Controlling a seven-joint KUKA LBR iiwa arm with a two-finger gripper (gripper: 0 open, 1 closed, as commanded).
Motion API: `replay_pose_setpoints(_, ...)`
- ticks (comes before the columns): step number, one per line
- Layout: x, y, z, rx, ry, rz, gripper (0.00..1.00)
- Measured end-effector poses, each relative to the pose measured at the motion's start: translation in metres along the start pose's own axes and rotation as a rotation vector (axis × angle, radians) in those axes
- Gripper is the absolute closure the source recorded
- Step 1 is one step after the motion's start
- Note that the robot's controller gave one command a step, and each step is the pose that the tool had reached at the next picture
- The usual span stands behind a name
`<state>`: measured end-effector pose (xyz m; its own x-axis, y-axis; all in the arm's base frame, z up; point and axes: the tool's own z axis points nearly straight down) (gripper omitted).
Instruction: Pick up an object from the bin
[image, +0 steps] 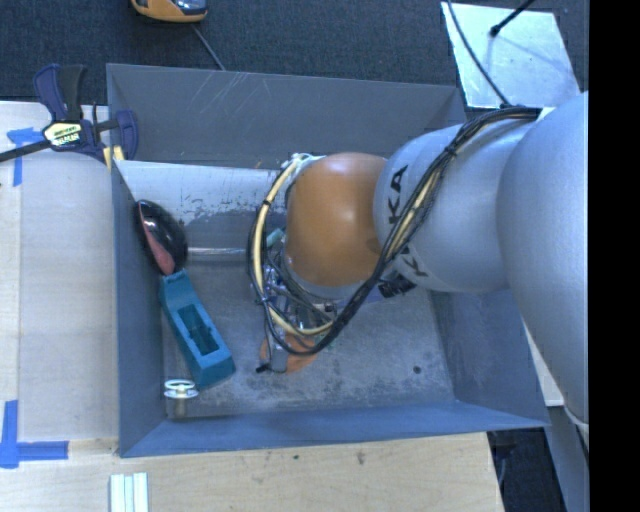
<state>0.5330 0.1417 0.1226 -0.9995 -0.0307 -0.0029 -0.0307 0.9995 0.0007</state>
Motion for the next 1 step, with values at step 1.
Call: replay_pose_setpoints(1, -0.0095, -0.0217, 0.0169, 0.0, 0.001, -0.065, 0.0)
